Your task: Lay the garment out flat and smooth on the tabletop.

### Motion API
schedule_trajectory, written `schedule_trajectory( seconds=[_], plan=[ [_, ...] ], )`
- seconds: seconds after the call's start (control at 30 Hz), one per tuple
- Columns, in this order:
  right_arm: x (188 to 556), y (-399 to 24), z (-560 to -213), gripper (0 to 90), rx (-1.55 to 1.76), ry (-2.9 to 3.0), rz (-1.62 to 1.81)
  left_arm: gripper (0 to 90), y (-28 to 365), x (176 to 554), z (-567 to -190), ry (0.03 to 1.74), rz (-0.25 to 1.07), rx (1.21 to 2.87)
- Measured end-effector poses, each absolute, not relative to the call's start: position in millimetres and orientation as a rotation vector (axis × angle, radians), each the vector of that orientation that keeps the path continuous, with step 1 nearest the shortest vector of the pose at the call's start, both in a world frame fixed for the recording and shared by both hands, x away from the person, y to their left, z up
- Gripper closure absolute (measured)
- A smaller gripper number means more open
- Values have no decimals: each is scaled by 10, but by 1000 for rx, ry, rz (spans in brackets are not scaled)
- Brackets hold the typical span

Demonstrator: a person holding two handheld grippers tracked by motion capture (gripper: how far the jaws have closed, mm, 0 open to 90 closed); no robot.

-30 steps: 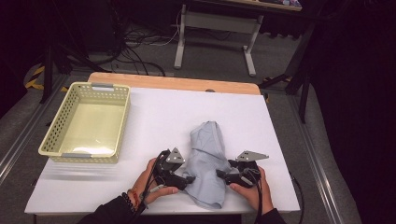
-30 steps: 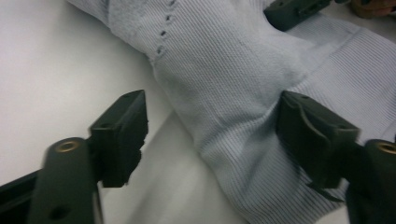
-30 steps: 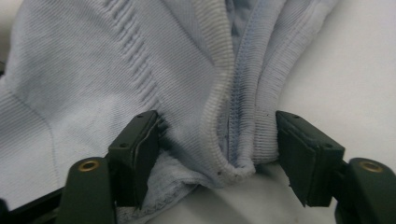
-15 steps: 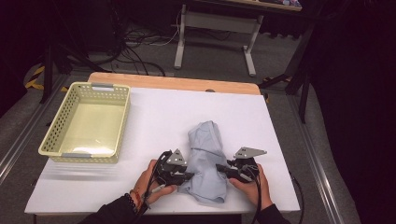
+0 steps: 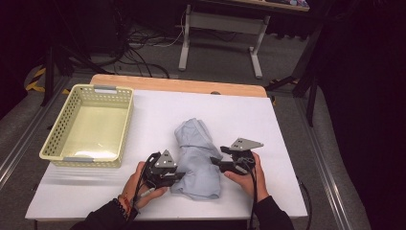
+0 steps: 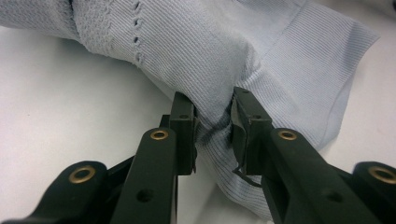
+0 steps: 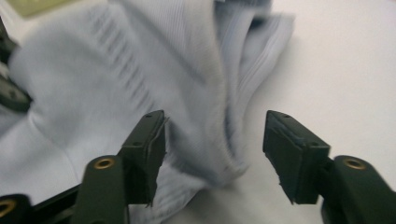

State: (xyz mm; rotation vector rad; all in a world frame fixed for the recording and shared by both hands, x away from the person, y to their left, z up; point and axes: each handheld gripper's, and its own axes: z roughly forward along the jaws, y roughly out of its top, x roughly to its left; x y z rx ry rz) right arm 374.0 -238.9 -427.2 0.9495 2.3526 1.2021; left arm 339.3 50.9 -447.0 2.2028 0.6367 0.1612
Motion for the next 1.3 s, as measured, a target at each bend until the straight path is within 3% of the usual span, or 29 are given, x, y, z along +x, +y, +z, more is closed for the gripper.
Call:
schedule_trajectory(
  seconds=[0.17, 0.3, 0.47, 0.67, 1.07, 1.3],
  plan=[
    [3883, -2282, -3945, 385, 885, 2274, 1235, 721, 491, 3383, -4507, 632, 190, 2210],
    [4211, -2092, -3781, 396, 858, 2308, 1256, 719, 489, 3382, -4524, 628, 197, 2211],
    [4619, -1845, -3890, 426, 881, 2377, 1154, 715, 494, 3369, -4543, 635, 200, 2200],
    [4847, -1685, -4105, 448, 954, 2492, 1080, 710, 501, 3376, -4560, 635, 194, 2197],
    [4891, -1598, -4240, 883, 923, 2589, 1079, 708, 506, 3381, -4577, 635, 186, 2190],
    [4836, -1723, -4111, 894, 951, 2456, 1169, 696, 502, 3375, -4567, 640, 187, 2189]
  ],
)
